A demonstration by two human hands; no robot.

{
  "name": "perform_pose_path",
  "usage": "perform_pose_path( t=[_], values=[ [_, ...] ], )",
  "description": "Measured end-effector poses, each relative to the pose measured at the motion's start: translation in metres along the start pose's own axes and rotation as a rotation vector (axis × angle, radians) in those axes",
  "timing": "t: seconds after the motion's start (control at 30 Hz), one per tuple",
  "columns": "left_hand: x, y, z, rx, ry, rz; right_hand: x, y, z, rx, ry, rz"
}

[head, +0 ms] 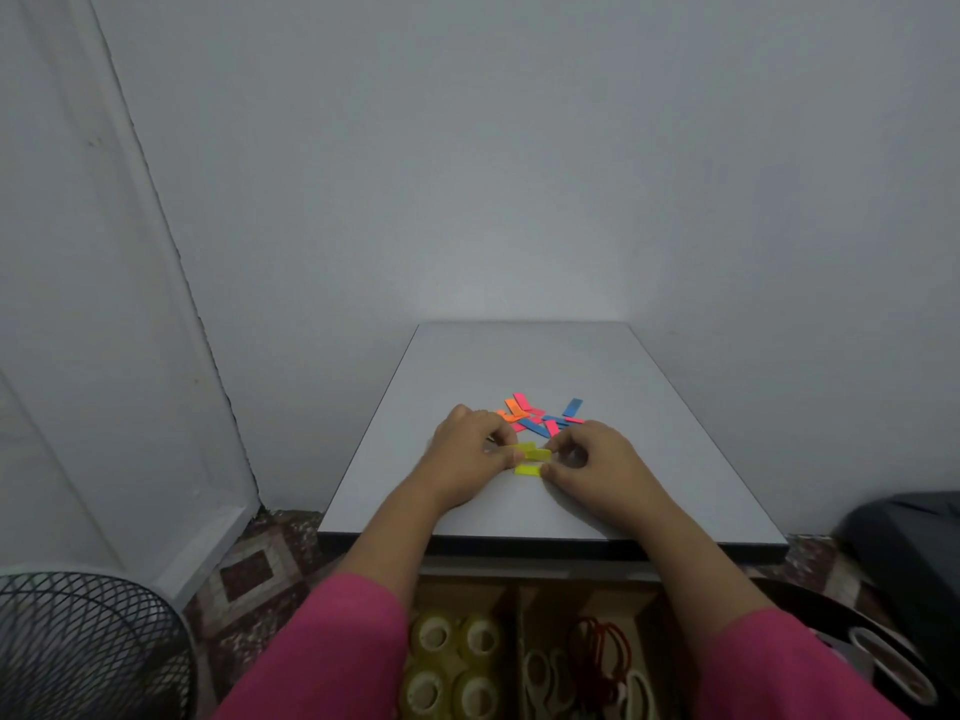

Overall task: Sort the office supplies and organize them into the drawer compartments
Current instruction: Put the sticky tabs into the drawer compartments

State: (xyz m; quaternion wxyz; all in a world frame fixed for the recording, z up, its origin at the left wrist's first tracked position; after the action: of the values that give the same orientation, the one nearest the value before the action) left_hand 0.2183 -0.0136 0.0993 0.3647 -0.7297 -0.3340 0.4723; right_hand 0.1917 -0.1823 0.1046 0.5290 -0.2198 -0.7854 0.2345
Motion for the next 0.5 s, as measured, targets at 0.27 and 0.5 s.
perform_pose_path(
  t=[0.27,0.5],
  values=[
    [0.011,-0.008,0.000,-0.149,-0.089,0.393,-0.001,0.004,-0.002,0.068,-0.012,0.018],
    [0.013,-0.007,-0.001,-0.169,-0.095,0.353,0.001,0.006,-0.002,0.085,-0.060,0.068]
  ],
)
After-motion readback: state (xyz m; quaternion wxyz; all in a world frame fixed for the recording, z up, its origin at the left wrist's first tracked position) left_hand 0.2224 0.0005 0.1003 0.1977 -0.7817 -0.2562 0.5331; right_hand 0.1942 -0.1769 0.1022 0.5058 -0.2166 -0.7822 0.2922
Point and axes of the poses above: each hand's wrist, its own z-axis away from the middle knuckle, its own y-axis out of the palm, x = y × z, the point moved 4 cm from there along -z, towards the middle knuckle, and after that the axes turned 12 degrees about -z, right-handed, at the moved point
